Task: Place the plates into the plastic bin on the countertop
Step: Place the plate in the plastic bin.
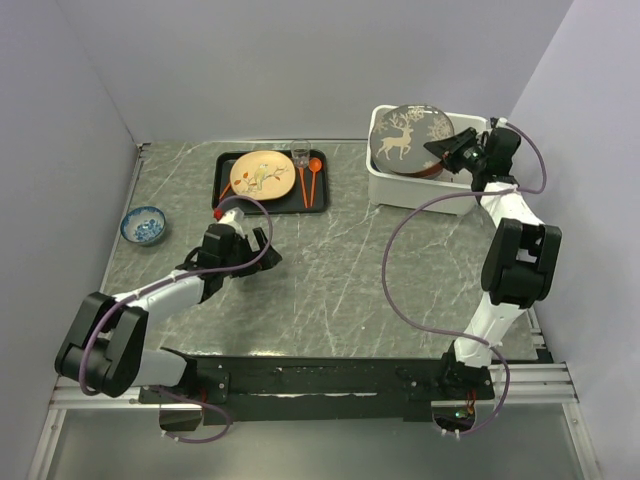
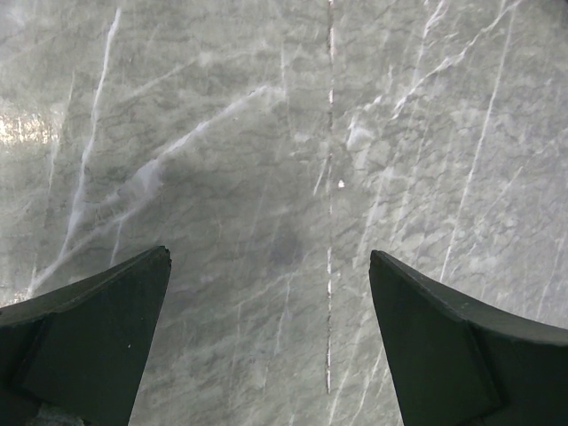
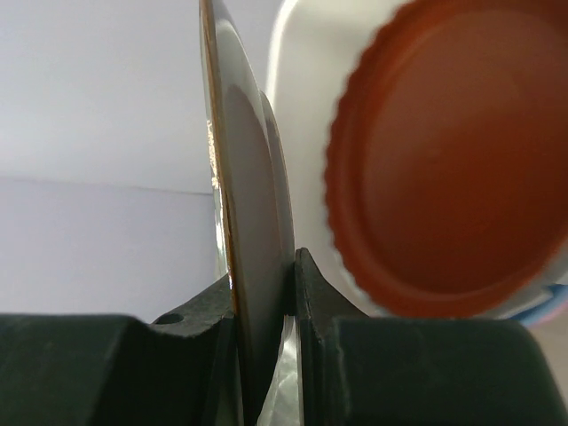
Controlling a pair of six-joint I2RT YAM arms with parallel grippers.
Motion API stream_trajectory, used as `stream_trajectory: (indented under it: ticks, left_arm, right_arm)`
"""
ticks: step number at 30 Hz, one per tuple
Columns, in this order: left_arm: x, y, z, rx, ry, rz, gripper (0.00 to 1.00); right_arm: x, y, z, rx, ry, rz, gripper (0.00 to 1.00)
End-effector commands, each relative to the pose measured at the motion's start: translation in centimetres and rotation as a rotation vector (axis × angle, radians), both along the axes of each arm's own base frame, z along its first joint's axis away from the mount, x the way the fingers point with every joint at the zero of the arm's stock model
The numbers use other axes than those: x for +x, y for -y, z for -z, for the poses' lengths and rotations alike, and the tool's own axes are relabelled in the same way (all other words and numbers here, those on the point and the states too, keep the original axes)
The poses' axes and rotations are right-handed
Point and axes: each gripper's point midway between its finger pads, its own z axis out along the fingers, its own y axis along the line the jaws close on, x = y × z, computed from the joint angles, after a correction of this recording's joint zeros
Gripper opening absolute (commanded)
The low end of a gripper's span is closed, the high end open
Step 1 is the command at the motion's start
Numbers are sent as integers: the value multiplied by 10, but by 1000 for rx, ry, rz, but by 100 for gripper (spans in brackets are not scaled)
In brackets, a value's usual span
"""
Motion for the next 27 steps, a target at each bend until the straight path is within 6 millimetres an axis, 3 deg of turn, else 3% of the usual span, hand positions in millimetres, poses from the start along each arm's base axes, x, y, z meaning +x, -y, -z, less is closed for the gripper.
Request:
stream_trajectory:
  ticks: [1, 11, 18, 27]
  left_arm:
    - [10, 6, -9, -8, 28, 16, 99]
    - [12, 10, -6, -13, 17, 33, 99]
    - [13, 9, -9, -3, 22, 35, 99]
    - [13, 7, -7, 14, 10, 33, 99]
  right_arm:
    - [13, 10, -68, -15, 178, -2, 0]
    - [19, 35, -61, -13, 160, 50, 0]
    - [31, 39, -59, -31, 151, 42, 0]
    - [46, 42, -37, 13, 120, 48, 0]
